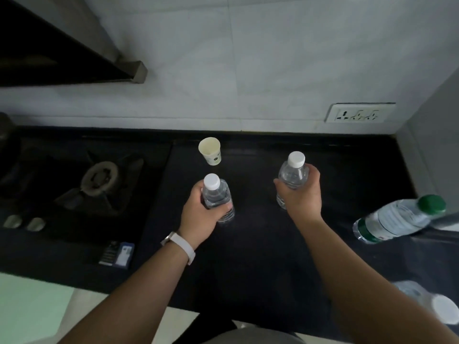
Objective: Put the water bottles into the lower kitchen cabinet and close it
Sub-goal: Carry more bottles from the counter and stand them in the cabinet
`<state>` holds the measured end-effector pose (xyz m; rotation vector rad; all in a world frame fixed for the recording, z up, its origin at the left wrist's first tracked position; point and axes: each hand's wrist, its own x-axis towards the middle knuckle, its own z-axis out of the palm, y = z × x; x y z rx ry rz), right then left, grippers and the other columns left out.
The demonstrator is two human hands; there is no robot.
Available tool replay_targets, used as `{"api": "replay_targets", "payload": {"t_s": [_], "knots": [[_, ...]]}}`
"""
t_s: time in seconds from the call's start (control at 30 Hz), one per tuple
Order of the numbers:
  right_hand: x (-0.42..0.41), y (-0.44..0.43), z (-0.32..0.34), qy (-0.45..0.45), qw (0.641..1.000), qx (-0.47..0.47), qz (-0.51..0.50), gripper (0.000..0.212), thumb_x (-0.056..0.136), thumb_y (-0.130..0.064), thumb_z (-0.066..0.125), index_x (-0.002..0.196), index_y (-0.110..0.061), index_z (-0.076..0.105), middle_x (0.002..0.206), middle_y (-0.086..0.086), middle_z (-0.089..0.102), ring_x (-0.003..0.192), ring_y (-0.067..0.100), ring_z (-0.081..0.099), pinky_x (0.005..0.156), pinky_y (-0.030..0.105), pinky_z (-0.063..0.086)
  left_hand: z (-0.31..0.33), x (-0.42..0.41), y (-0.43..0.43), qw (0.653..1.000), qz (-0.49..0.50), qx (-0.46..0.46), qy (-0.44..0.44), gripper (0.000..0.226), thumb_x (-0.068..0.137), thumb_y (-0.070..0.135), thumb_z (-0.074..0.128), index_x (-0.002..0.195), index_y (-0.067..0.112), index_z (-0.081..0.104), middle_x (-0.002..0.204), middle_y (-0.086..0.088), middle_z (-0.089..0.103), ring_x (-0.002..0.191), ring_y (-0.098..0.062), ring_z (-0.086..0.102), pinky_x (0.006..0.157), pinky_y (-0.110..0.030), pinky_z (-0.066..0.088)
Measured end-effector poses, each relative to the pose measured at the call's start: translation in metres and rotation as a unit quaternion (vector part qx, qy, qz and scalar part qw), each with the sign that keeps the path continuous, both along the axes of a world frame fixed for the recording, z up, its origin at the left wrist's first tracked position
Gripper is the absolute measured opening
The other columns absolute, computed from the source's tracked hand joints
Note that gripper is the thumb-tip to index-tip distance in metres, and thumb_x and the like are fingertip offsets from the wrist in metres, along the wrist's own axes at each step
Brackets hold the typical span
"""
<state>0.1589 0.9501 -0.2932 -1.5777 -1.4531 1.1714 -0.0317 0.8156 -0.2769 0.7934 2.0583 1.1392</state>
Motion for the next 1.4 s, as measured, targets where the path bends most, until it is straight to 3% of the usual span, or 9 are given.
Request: {"api": "replay_targets", "payload": {"t_s": [0.2,0.3,0.37,0.6,0.77,0.97,1.2,1.3,1.4], "knots": [[-0.003,-0.009,0.004,0.014,1.000,0.005,0.017,0.069,0.073,-0.031,0.085,0.128,-0.032,0.042,0.118,-0.011,0.052,0.105,0.011,0.056,0.078,0.020,0.043,0.001,0.003,-0.019,0.998,0.055,0.014,0.003,0.066,0.069,0.022,0.092,0.124,0.035,0.057,0.113,0.013,0.069,0.103,-0.003,0.067,0.094,-0.033,0.055],[-0.007,-0.023,0.011,0.023,0.998,-0.011,0.051,0.066,0.077,-0.027,0.083,0.128,-0.029,0.042,0.117,-0.008,0.052,0.090,0.005,0.056,0.052,0.005,0.043,0.008,0.002,-0.037,0.998,0.062,0.008,0.004,0.064,0.069,0.021,0.091,0.120,0.038,0.058,0.111,0.015,0.070,0.101,0.000,0.066,0.091,-0.030,0.054],[-0.010,-0.034,0.017,0.023,0.996,-0.006,0.080,0.063,0.076,-0.026,0.084,0.122,-0.033,0.041,0.116,-0.008,0.053,0.088,0.003,0.055,0.050,0.006,0.043,0.014,-0.001,-0.051,0.998,0.068,0.010,0.004,0.063,0.069,0.020,0.091,0.116,0.043,0.057,0.110,0.017,0.069,0.099,0.004,0.065,0.089,-0.025,0.052],[-0.043,-0.081,0.037,0.014,0.985,0.013,0.173,0.063,0.073,-0.030,0.086,0.114,-0.041,0.039,0.108,-0.016,0.055,0.095,0.007,0.058,0.061,0.013,0.042,0.028,-0.022,-0.109,0.993,0.113,0.036,0.007,0.066,0.068,0.018,0.092,0.121,0.038,0.058,0.112,0.015,0.069,0.099,0.004,0.065,0.088,-0.024,0.052],[-0.085,-0.135,0.051,0.004,0.973,0.021,0.230,0.062,0.073,-0.031,0.085,0.114,-0.041,0.039,0.108,-0.016,0.055,0.093,0.006,0.057,0.058,0.012,0.040,0.045,-0.047,-0.180,0.984,0.163,0.073,0.001,0.064,0.070,0.010,0.091,0.120,0.033,0.058,0.110,0.016,0.068,0.092,0.013,0.064,0.076,-0.010,0.050],[-0.146,-0.233,0.064,0.031,0.957,0.018,0.286,0.063,0.073,-0.031,0.085,0.117,-0.040,0.041,0.109,-0.015,0.058,0.101,0.010,0.060,0.082,0.029,0.050,0.055,-0.091,-0.303,0.969,0.229,0.089,0.010,0.064,0.068,0.016,0.092,0.123,0.031,0.061,0.110,0.011,0.072,0.100,-0.007,0.070,0.086,-0.029,0.056],[-0.213,-0.362,0.081,0.066,0.931,0.001,0.359,0.063,0.073,-0.027,0.084,0.122,-0.038,0.046,0.109,-0.012,0.062,0.098,0.010,0.064,0.082,0.034,0.054,0.080,-0.141,-0.450,0.952,0.285,0.101,0.039,0.062,0.074,0.016,0.088,0.125,0.032,0.057,0.112,0.019,0.066,0.094,0.010,0.062,0.075,-0.010,0.046],[-0.239,-0.416,0.087,0.068,0.919,0.003,0.388,0.062,0.072,-0.028,0.083,0.123,-0.035,0.048,0.109,-0.010,0.064,0.097,0.012,0.065,0.085,0.039,0.056,0.084,-0.154,-0.511,0.944,0.308,0.105,0.051,0.064,0.073,0.019,0.089,0.127,0.031,0.057,0.114,0.019,0.066,0.100,0.005,0.062,0.072,-0.007,0.044],[-0.265,-0.468,0.090,0.066,0.906,0.013,0.418,0.061,0.072,-0.026,0.084,0.122,-0.032,0.049,0.107,-0.010,0.063,0.095,0.010,0.064,0.080,0.032,0.054,0.081,-0.165,-0.568,0.934,0.337,0.108,0.054,0.065,0.071,0.020,0.090,0.128,0.029,0.060,0.113,0.016,0.068,0.102,0.000,0.064,0.077,-0.013,0.046]]}}
